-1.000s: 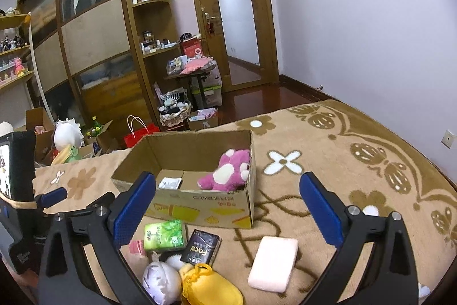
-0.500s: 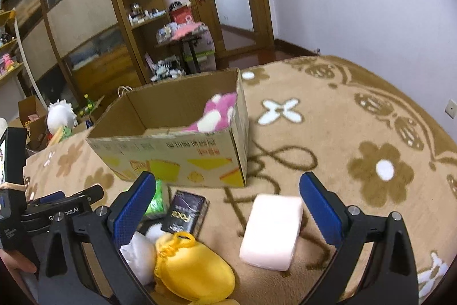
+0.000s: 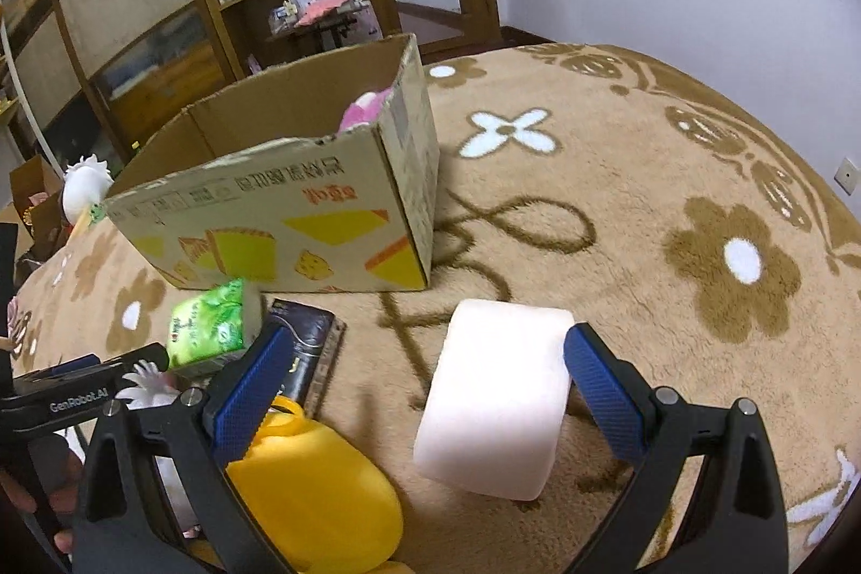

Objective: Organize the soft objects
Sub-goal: 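Grasp the pink tissue roll with the left tool while the right tool grasps the white foam block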

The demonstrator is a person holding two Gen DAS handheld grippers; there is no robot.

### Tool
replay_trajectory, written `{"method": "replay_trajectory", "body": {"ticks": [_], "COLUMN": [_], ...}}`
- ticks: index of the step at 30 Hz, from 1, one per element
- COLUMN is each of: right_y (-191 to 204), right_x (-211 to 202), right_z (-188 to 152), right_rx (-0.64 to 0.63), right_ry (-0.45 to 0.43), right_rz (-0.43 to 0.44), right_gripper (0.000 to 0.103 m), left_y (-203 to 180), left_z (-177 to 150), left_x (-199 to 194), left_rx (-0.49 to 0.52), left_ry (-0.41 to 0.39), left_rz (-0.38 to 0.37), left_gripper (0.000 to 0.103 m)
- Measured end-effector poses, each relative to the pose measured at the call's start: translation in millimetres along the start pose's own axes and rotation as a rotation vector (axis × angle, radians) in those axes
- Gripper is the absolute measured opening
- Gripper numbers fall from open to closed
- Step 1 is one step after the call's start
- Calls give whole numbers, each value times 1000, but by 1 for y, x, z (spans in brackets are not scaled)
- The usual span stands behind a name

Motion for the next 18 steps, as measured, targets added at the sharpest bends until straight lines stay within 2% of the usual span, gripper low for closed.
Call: {"method": "replay_trajectory", "body": {"ticks": [11,18], "right_y": [-3,-8], "right_x": [2,2], "right_z": [0,0], "right_rx": [9,13], "right_ry": [-7,-13], "right_rz": [-15,-30], "right_gripper": [103,103], "left_y": [7,10], "left_z": [-5,-5], "left_x": [10,9], "left_rx": [-39,-23], "left_ry": [40,48], "left_rz": [-18,16], "left_gripper": [101,101]}}
Point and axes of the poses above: each gripper's, at about its wrist camera, not at the fingertips, and x roughly the way its jaws point, y to its left, z to its top, the point moved 8 cm from there along x, roughly the way its jaws point, and after that the axes turned 2 degrees about -z, right-handed, at the moved point
